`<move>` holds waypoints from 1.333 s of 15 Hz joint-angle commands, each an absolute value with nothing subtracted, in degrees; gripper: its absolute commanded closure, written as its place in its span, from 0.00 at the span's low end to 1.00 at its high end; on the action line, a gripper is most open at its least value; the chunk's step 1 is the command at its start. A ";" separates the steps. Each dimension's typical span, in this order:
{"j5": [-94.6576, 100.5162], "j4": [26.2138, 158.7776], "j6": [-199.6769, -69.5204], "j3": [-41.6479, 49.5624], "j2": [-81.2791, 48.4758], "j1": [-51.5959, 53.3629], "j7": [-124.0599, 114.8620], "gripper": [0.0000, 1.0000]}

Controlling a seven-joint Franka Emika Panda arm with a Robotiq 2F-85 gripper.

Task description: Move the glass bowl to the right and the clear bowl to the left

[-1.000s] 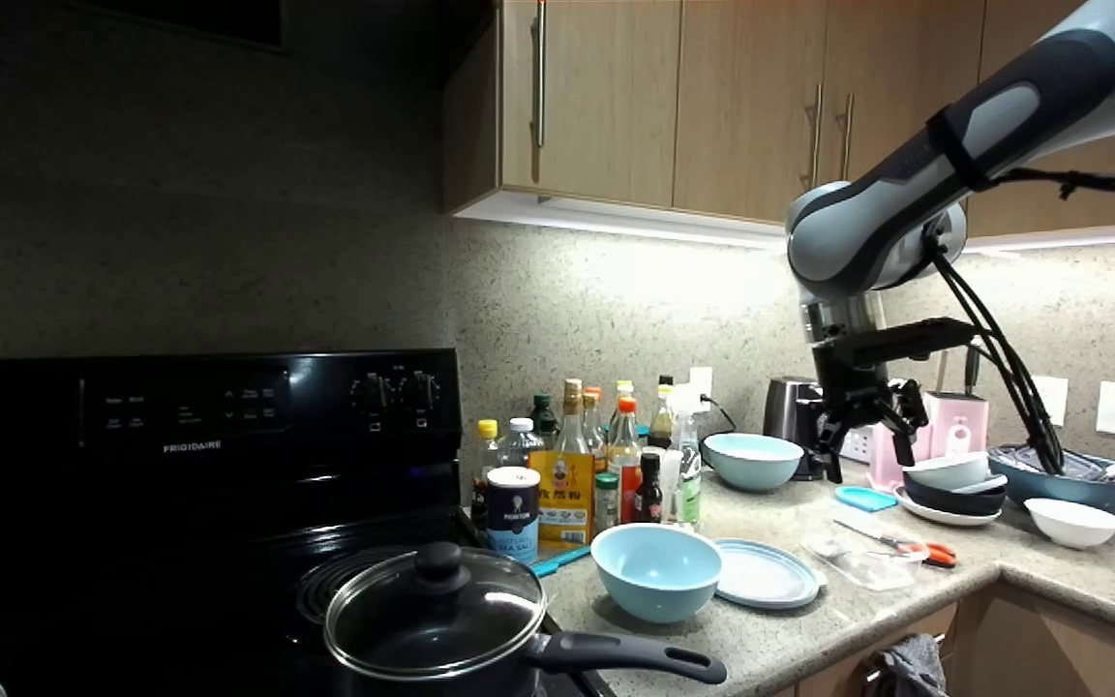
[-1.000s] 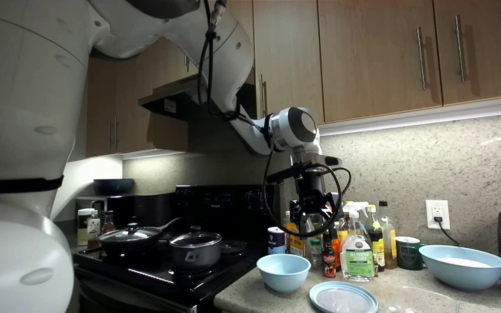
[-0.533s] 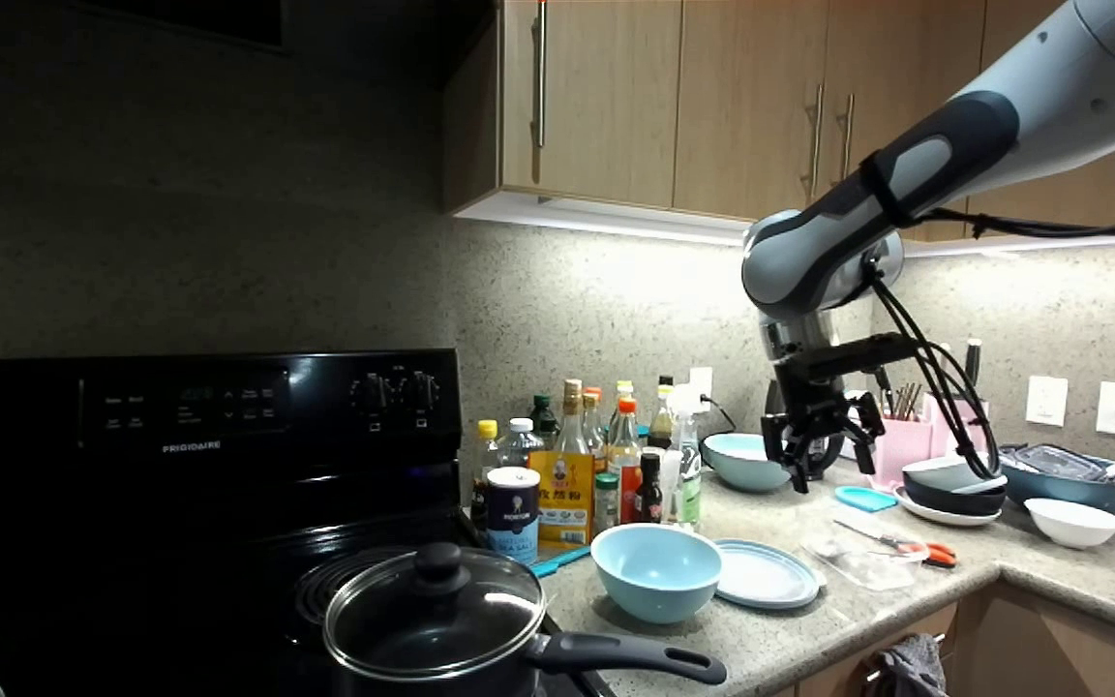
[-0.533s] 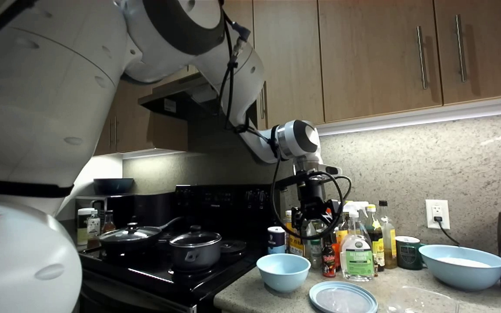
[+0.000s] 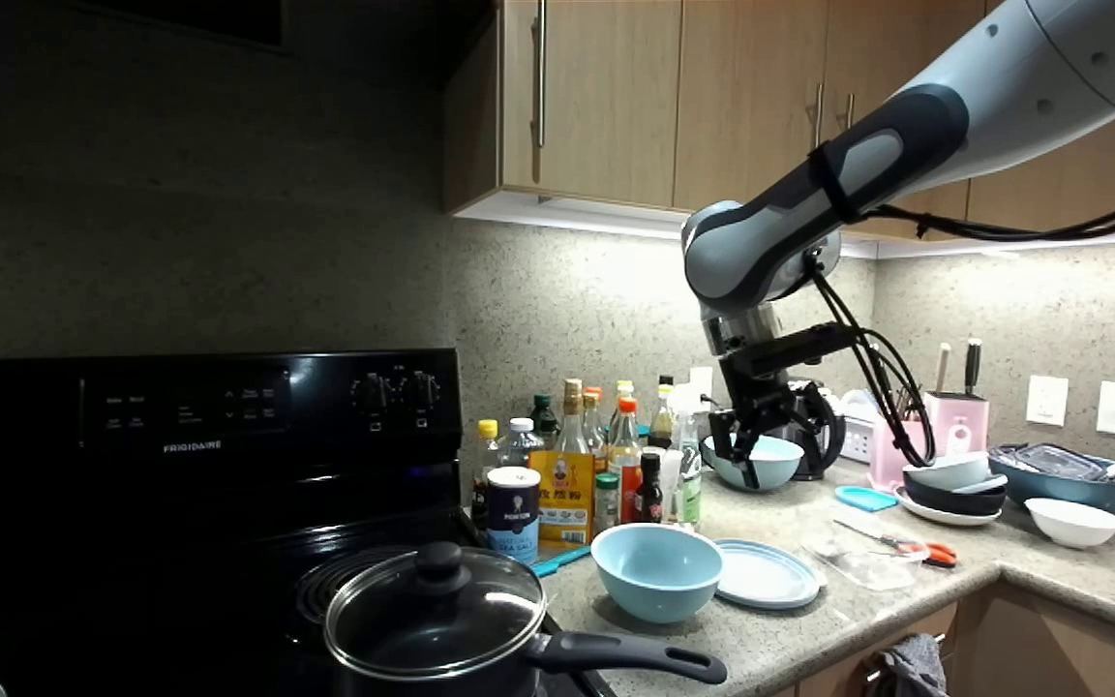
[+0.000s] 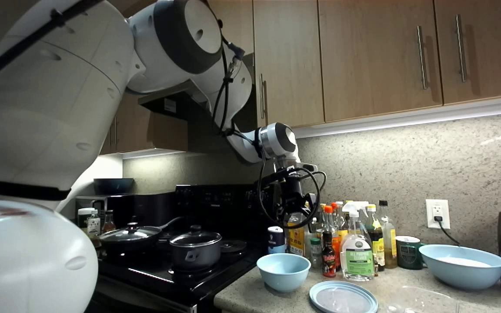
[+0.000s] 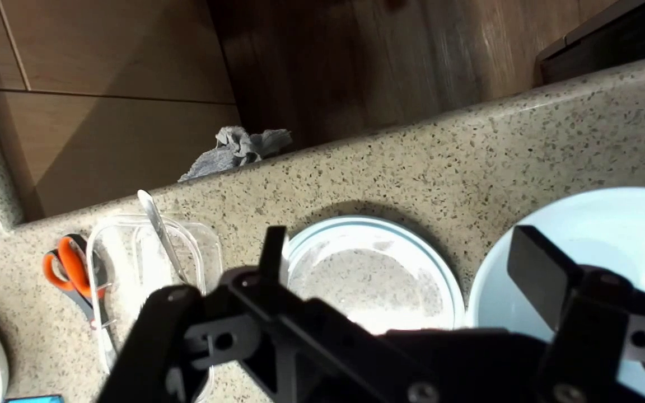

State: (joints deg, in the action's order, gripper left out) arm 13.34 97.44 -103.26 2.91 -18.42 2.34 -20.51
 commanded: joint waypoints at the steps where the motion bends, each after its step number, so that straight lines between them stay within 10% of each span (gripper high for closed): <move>1: 5.96 95.80 -100.81 2.33 -19.31 0.72 -19.03 0.00; 20: -7.24 92.15 -122.17 6.32 -32.31 1.54 -37.51 0.00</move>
